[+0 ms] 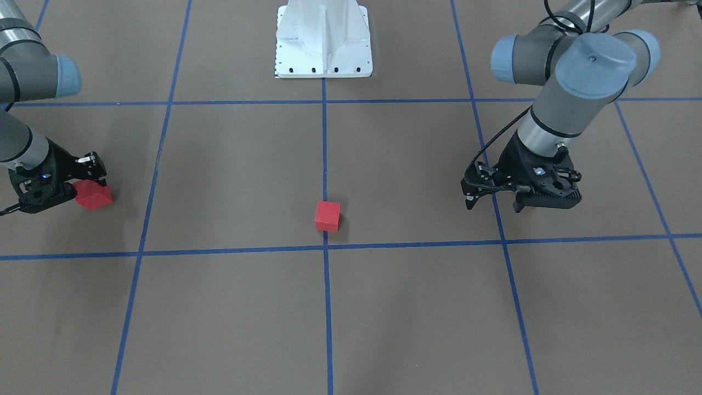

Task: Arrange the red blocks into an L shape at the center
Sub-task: 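Grasp the red cube with the right gripper, then carry the red cube with the right gripper to the center cube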

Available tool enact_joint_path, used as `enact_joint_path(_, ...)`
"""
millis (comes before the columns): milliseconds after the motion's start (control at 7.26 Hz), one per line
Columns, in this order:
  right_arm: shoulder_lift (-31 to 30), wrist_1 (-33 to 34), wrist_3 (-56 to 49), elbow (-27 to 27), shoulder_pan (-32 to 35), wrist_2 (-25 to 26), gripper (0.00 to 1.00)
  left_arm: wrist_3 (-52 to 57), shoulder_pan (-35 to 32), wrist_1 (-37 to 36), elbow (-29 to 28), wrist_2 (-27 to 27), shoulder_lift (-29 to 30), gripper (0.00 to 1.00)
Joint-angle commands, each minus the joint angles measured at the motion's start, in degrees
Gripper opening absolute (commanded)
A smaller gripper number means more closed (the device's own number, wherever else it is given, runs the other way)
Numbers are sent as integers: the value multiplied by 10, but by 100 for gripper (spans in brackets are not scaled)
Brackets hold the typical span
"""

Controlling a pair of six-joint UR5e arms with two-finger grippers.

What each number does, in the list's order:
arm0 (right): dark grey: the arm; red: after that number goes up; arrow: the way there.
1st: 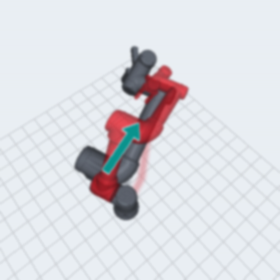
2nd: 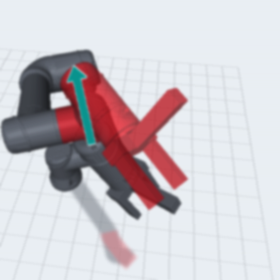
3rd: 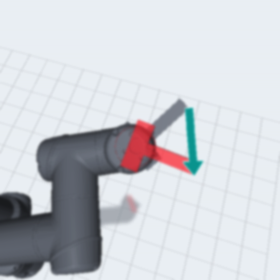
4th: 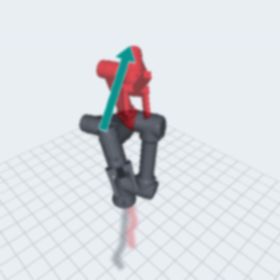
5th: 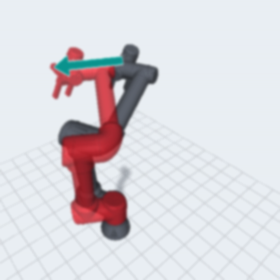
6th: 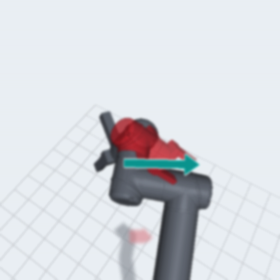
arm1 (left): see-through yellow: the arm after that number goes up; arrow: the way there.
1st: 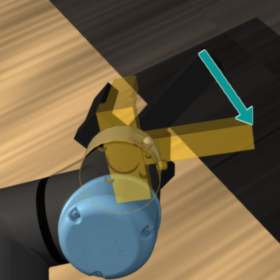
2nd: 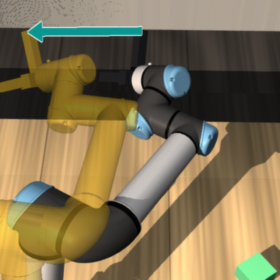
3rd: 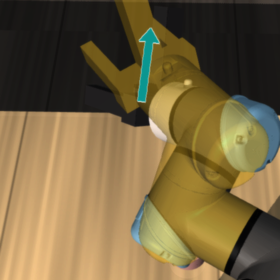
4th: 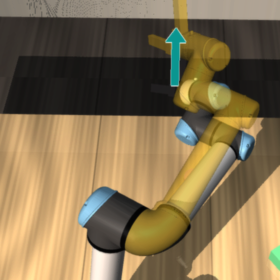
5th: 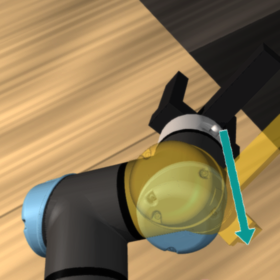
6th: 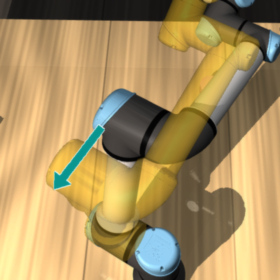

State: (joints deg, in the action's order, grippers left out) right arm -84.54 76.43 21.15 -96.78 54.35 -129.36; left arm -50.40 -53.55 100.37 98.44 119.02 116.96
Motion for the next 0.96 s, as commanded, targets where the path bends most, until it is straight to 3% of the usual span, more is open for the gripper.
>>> enact_joint_path(0,64,78,6,-42,6,-19,0,73,-37,1,2,28,-36,100)
enact_joint_path(138,126,157,72,-78,-15,-24,0,120,-62,3,2,39,-61,100)
enact_joint_path(413,223,178,233,-89,-122,-14,0,213,-127,-4,-8,85,-94,100)
enact_joint_path(551,280,176,307,-73,-170,34,0,257,-165,-5,-20,108,-105,100)
enact_joint_path(827,386,174,402,15,-228,94,0,299,-193,-5,-54,134,-107,100)
